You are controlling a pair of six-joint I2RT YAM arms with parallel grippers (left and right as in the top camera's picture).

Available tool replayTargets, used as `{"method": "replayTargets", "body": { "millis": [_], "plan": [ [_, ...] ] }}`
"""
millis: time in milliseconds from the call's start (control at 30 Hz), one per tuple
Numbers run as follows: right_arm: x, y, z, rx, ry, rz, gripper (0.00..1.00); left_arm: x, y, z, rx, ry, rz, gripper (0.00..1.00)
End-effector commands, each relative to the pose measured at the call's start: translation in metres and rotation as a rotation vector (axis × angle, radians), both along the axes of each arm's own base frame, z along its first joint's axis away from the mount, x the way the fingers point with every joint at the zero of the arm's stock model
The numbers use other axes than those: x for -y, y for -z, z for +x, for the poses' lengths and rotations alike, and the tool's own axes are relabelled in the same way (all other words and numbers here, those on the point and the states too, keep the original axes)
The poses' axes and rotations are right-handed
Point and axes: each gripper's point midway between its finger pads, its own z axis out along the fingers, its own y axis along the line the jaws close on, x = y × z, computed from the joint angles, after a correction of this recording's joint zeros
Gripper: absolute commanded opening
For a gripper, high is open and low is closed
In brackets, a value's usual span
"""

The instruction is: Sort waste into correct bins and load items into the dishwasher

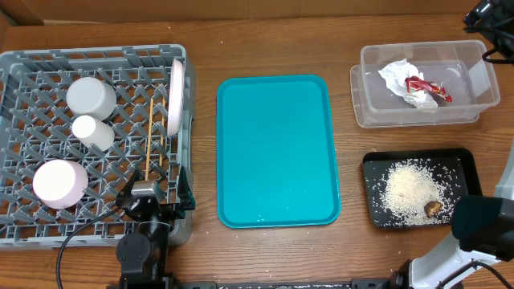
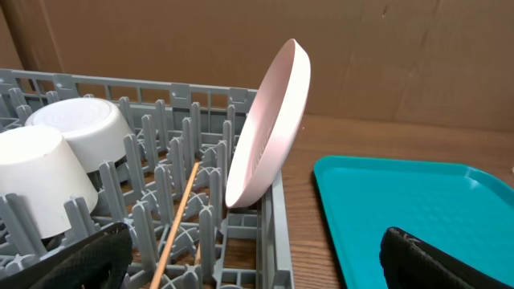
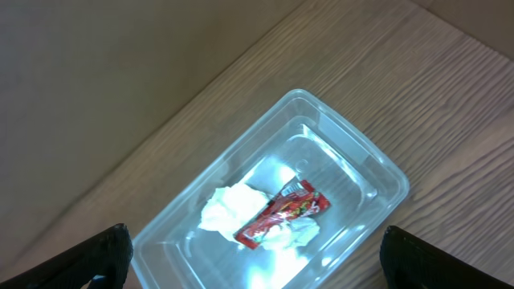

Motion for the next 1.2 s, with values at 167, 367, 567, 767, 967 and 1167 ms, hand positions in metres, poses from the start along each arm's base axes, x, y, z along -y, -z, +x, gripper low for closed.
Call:
{"method": "replayTargets", "body": {
  "millis": [167, 367, 567, 767, 967, 1167],
  "plan": [
    [-0.054, -0.062, 0.005, 0.141, -0.281, -0.177, 1.00, -0.003, 0.000, -0.001, 0.006, -0.012, 0.021, 1.00],
    [-0.085, -0.089, -0.007, 0.260, -0.382, -0.251, 1.00, -0.003, 0.000, -0.001, 0.006, -0.012, 0.021, 1.00],
    [-0.094, -0.064, -0.040, 0.302, -0.408, -0.240, 1.00, -0.003, 0.000, -0.001, 0.006, -0.012, 0.021, 1.00],
    [-0.107, -0.018, -0.063, 0.360, -0.452, -0.227, 1.00, -0.003, 0.000, -0.001, 0.006, -0.012, 0.021, 1.00],
    [-0.135, 0.021, -0.080, 0.514, -0.587, -0.223, 1.00, -0.003, 0.000, -0.001, 0.006, -0.012, 0.021, 1.00],
    [-0.147, 0.053, -0.118, 0.660, -0.619, -0.262, 1.00, -0.003, 0.000, -0.001, 0.006, -0.012, 0.021, 1.00]
  ]
}}
